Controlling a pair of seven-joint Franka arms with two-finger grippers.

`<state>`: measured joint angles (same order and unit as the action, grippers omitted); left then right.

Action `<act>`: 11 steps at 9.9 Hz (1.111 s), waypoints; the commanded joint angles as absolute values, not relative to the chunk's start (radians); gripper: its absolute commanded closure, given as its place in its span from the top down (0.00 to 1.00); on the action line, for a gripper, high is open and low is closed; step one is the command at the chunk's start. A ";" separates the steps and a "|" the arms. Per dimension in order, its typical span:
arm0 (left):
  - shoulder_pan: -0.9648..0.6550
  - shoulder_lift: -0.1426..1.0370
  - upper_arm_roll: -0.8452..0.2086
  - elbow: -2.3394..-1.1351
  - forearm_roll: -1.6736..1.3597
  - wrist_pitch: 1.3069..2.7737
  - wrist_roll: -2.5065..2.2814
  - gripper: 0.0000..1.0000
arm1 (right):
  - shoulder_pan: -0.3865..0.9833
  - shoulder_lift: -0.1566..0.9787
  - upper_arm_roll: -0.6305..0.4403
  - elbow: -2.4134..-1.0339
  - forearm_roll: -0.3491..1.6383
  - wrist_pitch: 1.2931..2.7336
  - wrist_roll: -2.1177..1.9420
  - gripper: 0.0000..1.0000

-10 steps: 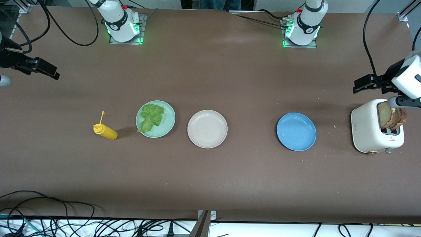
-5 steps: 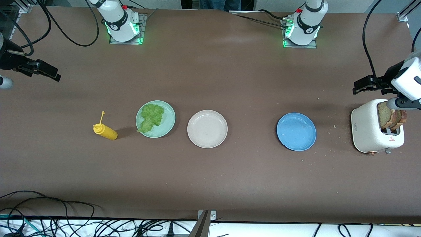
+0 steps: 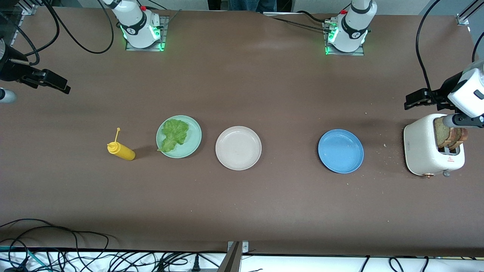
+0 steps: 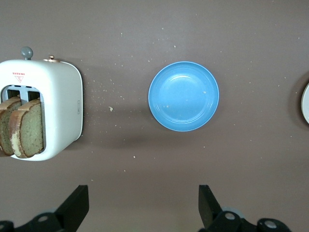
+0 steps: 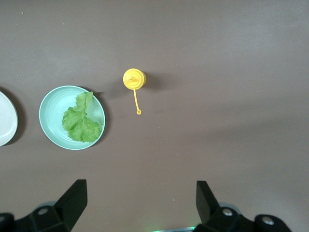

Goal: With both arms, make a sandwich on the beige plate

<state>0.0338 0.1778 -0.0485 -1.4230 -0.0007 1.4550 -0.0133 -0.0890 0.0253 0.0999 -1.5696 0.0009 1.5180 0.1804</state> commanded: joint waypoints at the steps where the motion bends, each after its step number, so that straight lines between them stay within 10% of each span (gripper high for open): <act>1: 0.041 0.176 -0.051 -1.420 -0.031 1.463 -0.003 1.00 | -0.092 0.018 0.097 -1.577 0.015 1.522 0.189 1.00; 11: 0.043 0.176 -0.049 -1.420 -0.029 1.465 -0.003 1.00 | -0.094 0.017 0.095 -1.595 0.020 1.532 0.172 1.00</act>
